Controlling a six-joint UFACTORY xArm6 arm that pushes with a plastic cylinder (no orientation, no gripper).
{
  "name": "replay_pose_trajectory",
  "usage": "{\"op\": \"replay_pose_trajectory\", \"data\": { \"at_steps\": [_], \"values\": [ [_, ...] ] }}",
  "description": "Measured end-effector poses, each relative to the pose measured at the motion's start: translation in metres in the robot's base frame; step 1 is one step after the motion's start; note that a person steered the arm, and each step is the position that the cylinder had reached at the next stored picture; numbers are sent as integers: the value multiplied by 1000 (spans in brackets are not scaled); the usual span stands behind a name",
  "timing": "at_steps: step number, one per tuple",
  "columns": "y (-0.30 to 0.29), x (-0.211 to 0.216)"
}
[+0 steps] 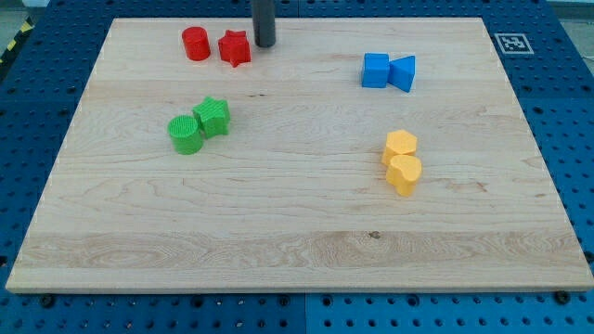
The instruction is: Push the red star towards center
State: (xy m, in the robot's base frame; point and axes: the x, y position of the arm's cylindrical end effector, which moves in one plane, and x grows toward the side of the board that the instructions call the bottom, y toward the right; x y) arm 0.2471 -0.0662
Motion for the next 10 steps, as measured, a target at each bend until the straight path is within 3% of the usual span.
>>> {"op": "replay_pose_trajectory", "data": {
  "at_steps": [2,5,7,9,10],
  "values": [
    [-9,2],
    [-6,54],
    [-12,-7],
    [-113,-14],
    [-119,-33]
  ]
}}
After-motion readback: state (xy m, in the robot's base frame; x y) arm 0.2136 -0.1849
